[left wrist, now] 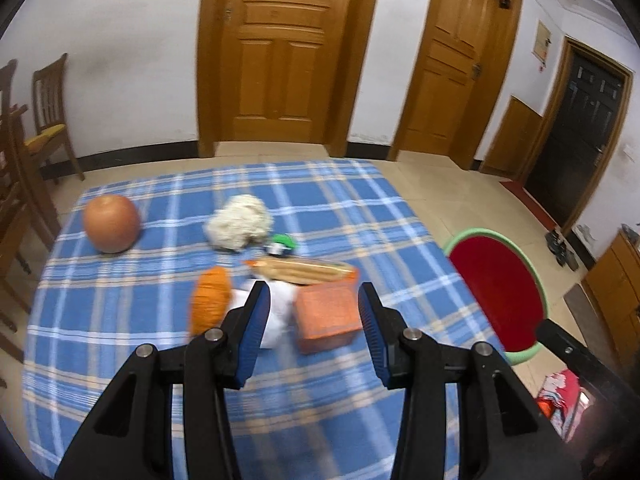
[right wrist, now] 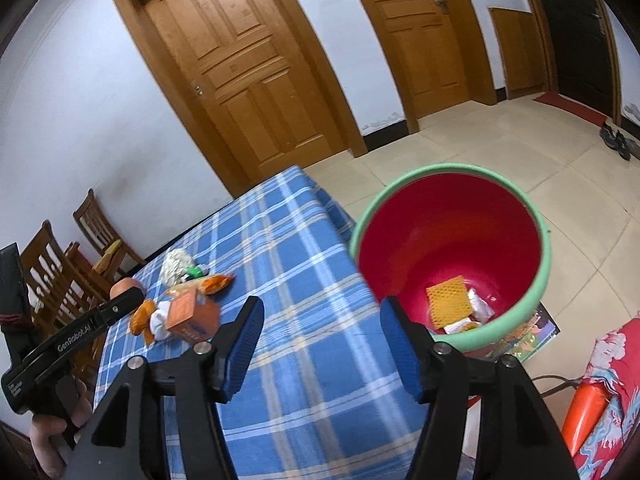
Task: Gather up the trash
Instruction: 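Return both tools to the table above the remaining trash, then grasp the orange knitted item with the left gripper while the right grasps the orange printed box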
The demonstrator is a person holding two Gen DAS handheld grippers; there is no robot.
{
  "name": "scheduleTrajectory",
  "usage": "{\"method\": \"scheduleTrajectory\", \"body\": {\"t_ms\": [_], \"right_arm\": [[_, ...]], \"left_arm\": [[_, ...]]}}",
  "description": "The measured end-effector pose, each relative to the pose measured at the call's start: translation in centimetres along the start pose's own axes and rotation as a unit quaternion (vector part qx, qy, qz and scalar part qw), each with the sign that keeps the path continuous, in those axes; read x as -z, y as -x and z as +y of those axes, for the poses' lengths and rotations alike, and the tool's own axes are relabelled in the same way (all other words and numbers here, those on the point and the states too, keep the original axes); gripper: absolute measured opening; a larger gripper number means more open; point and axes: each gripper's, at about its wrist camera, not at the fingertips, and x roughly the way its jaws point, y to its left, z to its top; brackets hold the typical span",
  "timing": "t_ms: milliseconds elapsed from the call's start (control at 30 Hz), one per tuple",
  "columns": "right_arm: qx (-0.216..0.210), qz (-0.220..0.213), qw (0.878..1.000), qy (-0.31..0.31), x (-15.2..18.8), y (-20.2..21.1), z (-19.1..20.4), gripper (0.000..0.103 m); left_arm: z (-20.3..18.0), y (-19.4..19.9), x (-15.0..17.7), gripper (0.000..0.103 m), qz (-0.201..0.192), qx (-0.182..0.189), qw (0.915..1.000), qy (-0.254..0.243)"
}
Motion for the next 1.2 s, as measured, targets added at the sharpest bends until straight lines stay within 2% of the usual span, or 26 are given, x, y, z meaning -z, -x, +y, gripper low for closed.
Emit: {"method": "scheduleTrajectory", "body": {"t_ms": [133,433,567,667,800,833,933,967,1200], "right_arm": [[-0.01,0.005,1.0,0.008,0.0,-0.6,1.4,0.069],[-0.023,0.018,0.999,0.03,-0.4,-3.0,4.4,0.074],[-0.028,0.024,0.998,0.044,-0.5,-3.9,5.8,0.077],[-0.037,0.031,0.997,0.06,-0.6,-4.7,6.9,0.079],[-0.049,0.038,0.995,0.08,-0.8,-5.9,8.5,0.08],[-0.056,0.041,0.994,0.086,-0.9,-6.2,9.0,0.08],[-0.069,0.047,0.992,0.097,-0.7,-6.9,9.8,0.082],[-0.075,0.053,0.991,0.102,-0.6,-7.3,10.2,0.082],[-0.09,0.089,0.985,0.12,0.0,-9.4,11.2,0.082]], "left_arm": [[2.5,-0.1,-0.2,0.052,-0.002,-0.022,0.9996,0.016],[6.4,-2.4,-0.1,0.052,0.017,-0.054,0.9973,0.047],[7.2,-3.6,0.2,0.052,0.03,-0.053,0.9968,0.051],[7.1,-4.1,0.5,0.052,0.035,-0.036,0.9974,0.053],[7.1,-4.6,0.6,0.052,0.041,-0.039,0.9973,0.048],[7.2,-4.7,0.7,0.051,0.042,-0.041,0.997,0.049],[7.7,-5.1,0.9,0.034,0.049,-0.038,0.9963,0.059],[7.8,-5.2,1.0,0.031,0.053,-0.031,0.996,0.064],[8.8,-4.1,1.4,0.026,0.041,-0.026,0.9951,0.086]]}}
